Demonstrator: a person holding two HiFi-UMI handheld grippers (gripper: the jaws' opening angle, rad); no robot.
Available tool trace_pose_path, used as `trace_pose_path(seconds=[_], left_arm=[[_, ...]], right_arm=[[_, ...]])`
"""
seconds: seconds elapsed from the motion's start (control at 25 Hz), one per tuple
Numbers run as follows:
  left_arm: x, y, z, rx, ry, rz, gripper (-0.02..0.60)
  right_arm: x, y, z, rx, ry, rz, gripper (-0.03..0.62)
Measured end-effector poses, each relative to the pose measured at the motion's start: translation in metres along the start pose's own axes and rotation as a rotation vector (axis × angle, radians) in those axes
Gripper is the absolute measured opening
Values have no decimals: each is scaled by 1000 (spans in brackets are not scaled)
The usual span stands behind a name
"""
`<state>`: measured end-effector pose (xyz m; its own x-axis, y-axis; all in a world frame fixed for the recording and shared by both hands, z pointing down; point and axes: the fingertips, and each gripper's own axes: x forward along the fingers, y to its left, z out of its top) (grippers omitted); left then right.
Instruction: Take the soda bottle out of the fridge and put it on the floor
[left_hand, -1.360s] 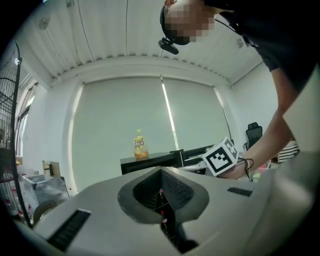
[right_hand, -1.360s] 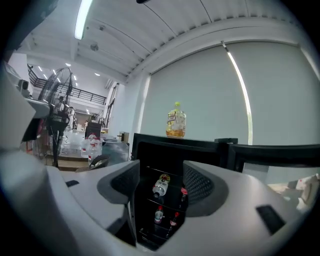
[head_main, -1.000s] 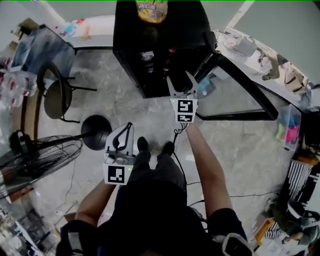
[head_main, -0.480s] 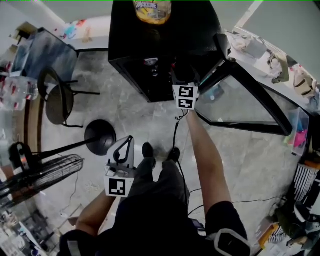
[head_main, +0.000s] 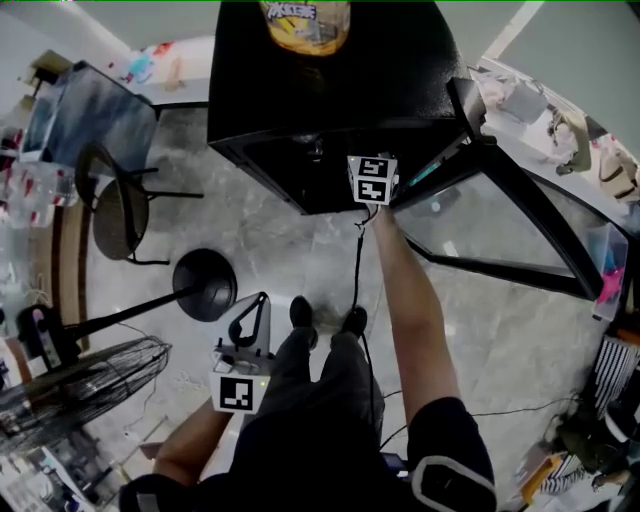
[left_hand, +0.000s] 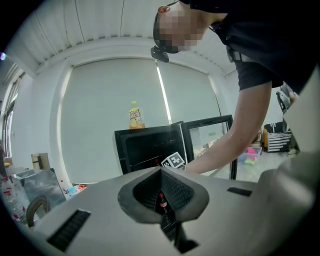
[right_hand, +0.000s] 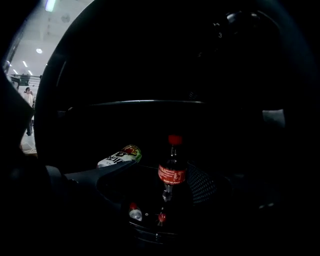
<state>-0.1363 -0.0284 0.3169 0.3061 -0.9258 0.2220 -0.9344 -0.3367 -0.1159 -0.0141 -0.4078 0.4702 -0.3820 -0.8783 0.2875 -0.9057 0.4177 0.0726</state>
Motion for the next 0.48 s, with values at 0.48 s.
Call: trace_pose_path(seconds=[0.48], left_arm=[[15,7,-22,-4,18,-1,23]], right_arm=[[51,-16,-21,83,20,-33,325]])
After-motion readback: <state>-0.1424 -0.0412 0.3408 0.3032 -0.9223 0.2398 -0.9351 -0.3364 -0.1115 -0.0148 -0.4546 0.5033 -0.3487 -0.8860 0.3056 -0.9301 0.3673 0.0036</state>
